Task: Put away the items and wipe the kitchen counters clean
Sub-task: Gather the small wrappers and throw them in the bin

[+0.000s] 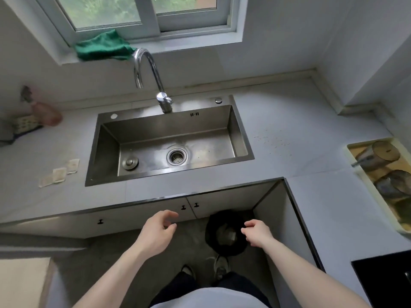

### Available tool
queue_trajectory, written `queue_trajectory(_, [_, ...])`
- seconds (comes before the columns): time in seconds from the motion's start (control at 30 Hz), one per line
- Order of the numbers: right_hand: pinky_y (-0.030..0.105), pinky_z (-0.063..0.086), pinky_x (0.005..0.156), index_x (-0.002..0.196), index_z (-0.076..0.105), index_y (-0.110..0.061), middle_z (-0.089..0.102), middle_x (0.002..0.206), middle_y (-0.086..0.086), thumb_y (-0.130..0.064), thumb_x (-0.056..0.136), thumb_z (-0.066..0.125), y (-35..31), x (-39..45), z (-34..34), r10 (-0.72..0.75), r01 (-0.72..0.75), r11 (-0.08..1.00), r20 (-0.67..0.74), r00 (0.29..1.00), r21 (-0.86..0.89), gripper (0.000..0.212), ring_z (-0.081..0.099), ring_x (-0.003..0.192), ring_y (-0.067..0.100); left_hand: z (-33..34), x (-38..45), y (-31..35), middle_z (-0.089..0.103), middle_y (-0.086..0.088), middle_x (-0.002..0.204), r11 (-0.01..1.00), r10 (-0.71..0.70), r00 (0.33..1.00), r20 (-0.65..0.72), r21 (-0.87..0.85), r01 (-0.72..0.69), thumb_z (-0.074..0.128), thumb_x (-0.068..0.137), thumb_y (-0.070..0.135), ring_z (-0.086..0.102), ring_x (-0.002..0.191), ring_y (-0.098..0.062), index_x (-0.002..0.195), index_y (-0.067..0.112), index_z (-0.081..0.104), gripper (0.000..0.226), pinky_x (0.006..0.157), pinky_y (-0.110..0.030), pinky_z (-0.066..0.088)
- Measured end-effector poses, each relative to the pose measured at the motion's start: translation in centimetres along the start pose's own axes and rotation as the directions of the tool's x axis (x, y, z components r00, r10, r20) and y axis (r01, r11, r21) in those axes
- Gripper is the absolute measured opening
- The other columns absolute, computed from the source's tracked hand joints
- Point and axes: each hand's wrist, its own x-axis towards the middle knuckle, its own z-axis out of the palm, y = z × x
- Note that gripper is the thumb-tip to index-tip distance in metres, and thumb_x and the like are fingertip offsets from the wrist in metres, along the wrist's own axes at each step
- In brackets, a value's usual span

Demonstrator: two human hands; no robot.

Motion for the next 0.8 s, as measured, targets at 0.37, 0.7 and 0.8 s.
queue_trajectory(0.37, [0.024,0.049,0.099,0.119,0.066,-0.037,0.067,0.113,-0.021,-0.036,0.086,0.071,-18.2,-7.9,7.0,-0.512,0.545,0.832,0.237,0.825,-0.101,0.033,0.061,0.106,-0.003,-12.2,1.2,-6.1,0.064,0.011,0.121,0.984,-0.162,0.952,-0.258,-0.115,0.137,0.062,0.099,0.026,0.062,0.112,-0.008,0.128,0.033,0.061,0.03,0.093,-0.025,0.051])
queue_trajectory(0.7, [0.019,0.048,0.082,0.129,0.058,-0.038,0.06,0.123,-0.022,-0.039,0.091,0.064,-33.0,-11.3,20.7,-0.615,0.68,0.715,0.316,0.722,-0.162,0.038,0.065,0.09,-0.003,-27.3,7.1,-20.3,0.062,0.004,0.124,0.951,-0.307,0.878,-0.366,-0.103,0.29,0.065,0.097,0.025,0.061,0.095,-0.009,0.132,0.029,0.059,0.035,0.075,-0.025,0.053])
queue_trajectory(0.8, [0.023,0.051,0.089,0.131,0.059,-0.034,0.059,0.127,-0.019,-0.037,0.092,0.063,-36.8,-11.1,24.9,-0.634,0.704,0.681,0.317,0.705,-0.204,0.039,0.065,0.091,-0.001,-30.9,9.2,-24.2,0.064,-0.001,0.119,0.929,-0.366,0.853,-0.372,-0.097,0.356,0.066,0.094,0.026,0.063,0.091,-0.015,0.131,0.028,0.061,0.038,0.082,-0.034,0.056])
